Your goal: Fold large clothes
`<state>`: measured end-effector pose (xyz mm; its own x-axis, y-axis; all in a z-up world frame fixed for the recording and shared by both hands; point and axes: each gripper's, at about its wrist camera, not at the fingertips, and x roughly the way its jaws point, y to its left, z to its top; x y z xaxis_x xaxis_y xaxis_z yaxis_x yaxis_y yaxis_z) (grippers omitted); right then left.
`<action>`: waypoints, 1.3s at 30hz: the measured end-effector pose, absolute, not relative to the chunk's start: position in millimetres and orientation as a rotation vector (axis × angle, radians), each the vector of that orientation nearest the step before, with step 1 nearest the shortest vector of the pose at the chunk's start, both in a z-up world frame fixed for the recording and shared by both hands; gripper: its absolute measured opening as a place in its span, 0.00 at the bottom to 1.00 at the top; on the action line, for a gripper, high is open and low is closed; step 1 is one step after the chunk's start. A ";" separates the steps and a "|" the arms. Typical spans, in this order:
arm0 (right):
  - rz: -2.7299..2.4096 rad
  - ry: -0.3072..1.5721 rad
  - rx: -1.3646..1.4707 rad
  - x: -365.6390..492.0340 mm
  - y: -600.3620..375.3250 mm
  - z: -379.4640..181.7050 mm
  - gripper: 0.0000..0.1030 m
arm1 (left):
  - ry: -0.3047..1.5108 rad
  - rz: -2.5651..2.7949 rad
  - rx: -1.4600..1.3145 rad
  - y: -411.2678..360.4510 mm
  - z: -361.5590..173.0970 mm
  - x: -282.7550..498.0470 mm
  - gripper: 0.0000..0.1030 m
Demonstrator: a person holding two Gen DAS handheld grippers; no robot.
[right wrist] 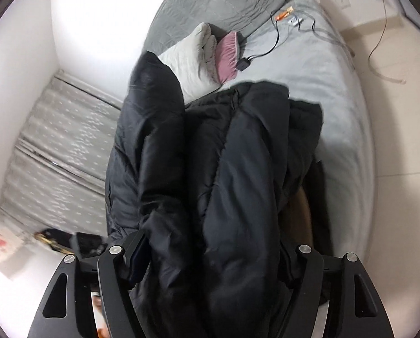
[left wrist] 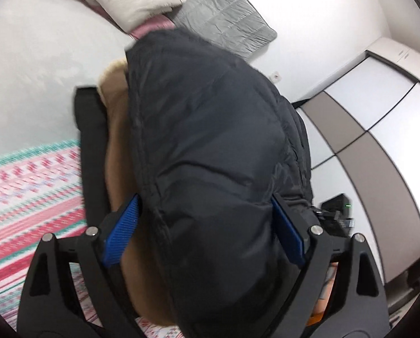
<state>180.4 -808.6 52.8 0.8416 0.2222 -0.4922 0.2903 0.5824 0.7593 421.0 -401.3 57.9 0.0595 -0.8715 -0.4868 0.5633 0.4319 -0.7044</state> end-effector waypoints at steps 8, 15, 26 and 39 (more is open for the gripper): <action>-0.180 0.540 0.751 146.5 -786.1 122.6 0.71 | 0.822 -0.994 -0.086 -376.3 117.7 376.8 0.87; -0.358 0.600 0.494 132.2 -719.5 141.8 0.71 | 0.736 -0.830 0.184 -373.3 100.9 324.5 0.87; -0.510 0.645 0.363 60.6 -568.6 118.1 0.94 | 0.825 -0.594 0.256 -318.5 88.2 211.8 0.99; -0.651 0.683 0.254 21.0 -494.6 100.4 1.00 | 0.827 -0.502 0.226 -291.5 71.6 161.8 0.99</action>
<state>21.0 -494.6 100.4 0.5893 -0.4722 -0.6556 0.6323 0.7746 0.0104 161.8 -291.5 71.6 0.5691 -0.3368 -0.7501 0.5093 0.8606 0.0000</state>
